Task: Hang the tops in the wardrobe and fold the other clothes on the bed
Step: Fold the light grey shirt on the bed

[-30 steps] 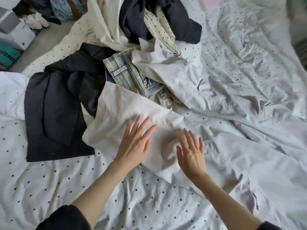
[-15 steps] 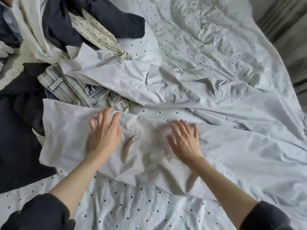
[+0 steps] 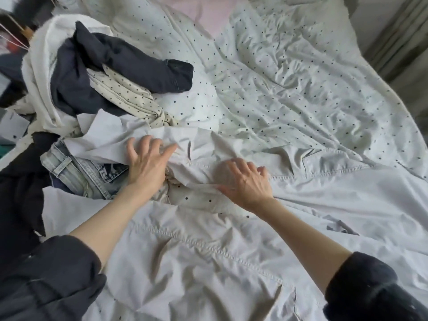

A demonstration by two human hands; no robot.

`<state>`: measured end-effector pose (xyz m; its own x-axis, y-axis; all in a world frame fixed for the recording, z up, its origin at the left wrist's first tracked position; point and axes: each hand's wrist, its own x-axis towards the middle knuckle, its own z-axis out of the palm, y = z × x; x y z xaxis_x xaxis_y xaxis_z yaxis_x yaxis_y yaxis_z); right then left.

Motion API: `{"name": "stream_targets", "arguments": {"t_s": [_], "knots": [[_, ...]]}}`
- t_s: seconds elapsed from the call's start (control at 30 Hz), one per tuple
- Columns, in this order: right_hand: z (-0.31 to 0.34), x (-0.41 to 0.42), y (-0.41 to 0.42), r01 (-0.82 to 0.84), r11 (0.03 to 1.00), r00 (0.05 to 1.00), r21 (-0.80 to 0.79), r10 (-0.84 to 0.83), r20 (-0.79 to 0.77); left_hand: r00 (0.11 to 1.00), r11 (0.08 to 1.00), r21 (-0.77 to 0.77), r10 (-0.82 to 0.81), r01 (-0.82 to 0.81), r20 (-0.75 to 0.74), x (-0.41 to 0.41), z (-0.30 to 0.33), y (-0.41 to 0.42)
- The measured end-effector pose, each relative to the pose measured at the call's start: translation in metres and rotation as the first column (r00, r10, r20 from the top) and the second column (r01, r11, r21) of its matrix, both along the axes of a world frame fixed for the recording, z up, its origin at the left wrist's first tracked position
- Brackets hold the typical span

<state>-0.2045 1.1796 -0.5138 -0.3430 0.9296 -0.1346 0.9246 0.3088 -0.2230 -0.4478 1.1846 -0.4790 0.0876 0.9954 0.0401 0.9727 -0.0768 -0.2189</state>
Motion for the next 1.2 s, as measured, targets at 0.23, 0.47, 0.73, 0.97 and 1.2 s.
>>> {"name": "stream_targets", "arguments": {"t_s": [0.23,0.47,0.73,0.97,1.2], "knots": [[0.001,-0.019,0.027,-0.092,0.995,0.991,-0.028,0.095,0.092,0.99,0.98,-0.144,-0.139,0.137,-0.005,0.007,0.005,0.014],[0.006,-0.014,0.038,-0.008,1.0,0.997,0.023,0.01,-0.078,0.999,0.996,-0.089,0.026,-0.024,0.022,-0.004,0.008,0.028],[0.073,0.022,0.084,0.16,0.977,0.941,-0.143,-0.195,-0.276,0.927,0.985,-0.116,-0.08,0.131,0.366,0.007,0.059,0.063],[0.118,0.043,0.11,0.128,0.946,0.949,-0.297,-0.204,-0.239,0.925,0.958,-0.226,-0.085,0.178,0.371,0.017,0.109,0.094],[0.135,0.049,0.108,0.18,0.977,0.907,-0.119,-0.211,-0.364,0.908,0.951,0.184,-0.295,0.248,0.296,0.024,0.135,0.097]]}}
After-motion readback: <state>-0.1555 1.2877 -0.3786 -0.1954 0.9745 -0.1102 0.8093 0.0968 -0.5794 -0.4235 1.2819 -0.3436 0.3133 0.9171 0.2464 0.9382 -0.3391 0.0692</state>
